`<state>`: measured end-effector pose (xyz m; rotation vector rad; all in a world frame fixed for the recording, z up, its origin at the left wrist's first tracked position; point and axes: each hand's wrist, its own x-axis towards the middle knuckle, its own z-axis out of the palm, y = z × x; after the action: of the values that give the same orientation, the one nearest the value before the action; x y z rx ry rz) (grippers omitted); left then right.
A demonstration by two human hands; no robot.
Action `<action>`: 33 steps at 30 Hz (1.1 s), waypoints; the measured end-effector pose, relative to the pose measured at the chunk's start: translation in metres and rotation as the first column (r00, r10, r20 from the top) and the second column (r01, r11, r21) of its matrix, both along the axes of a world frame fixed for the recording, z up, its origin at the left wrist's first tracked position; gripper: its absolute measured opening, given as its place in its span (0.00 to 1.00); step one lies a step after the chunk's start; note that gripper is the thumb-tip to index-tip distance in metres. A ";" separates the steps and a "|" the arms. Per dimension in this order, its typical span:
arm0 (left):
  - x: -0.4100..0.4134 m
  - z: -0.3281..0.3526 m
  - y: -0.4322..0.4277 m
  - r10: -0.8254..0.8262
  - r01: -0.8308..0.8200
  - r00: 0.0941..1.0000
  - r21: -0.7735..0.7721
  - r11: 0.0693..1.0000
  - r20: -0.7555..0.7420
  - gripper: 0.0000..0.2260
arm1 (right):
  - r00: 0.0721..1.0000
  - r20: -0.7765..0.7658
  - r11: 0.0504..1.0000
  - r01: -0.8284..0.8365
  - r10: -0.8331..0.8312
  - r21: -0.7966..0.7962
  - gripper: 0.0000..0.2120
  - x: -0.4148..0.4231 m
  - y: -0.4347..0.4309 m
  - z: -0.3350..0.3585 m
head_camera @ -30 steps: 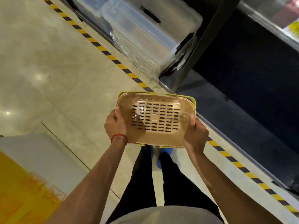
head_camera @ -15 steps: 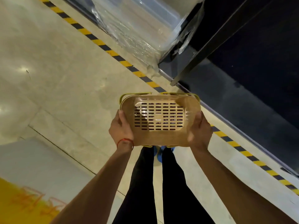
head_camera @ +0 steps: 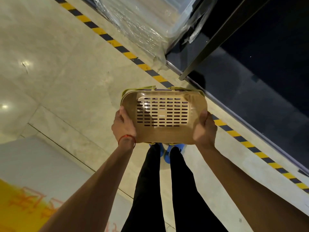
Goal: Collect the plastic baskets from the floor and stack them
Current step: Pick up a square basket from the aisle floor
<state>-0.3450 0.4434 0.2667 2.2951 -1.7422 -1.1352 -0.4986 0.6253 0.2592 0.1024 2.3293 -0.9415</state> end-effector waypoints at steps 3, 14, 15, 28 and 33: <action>0.008 0.009 0.003 -0.027 0.030 0.999 0.094 0.995 -0.033 0.26 | 0.993 0.117 0.999 -0.034 0.029 0.041 0.27 -0.002 0.006 0.019; 0.035 0.122 0.054 -0.586 0.581 0.811 -0.136 0.802 0.010 0.21 | 0.889 -0.225 0.914 -0.363 0.398 0.182 0.16 0.017 0.057 0.125; 0.036 0.133 0.057 -0.637 0.633 0.770 -0.154 0.758 0.033 0.20 | 0.870 -0.263 0.906 -0.375 0.418 0.198 0.14 0.020 0.061 0.135; 0.064 0.240 0.054 -0.941 0.941 0.155 -0.336 0.048 0.301 0.19 | 0.767 -0.504 0.907 -0.242 0.396 0.343 0.17 0.114 0.106 0.251; 0.071 0.280 0.066 -0.959 0.913 -0.049 -0.378 -0.157 0.280 0.20 | 0.772 -0.602 0.969 -0.074 0.205 0.235 0.15 0.171 0.137 0.285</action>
<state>-0.2739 0.5090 0.5463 0.1630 -3.1917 -0.5051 -0.3277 0.7624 0.5446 -0.3600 2.9904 -0.7297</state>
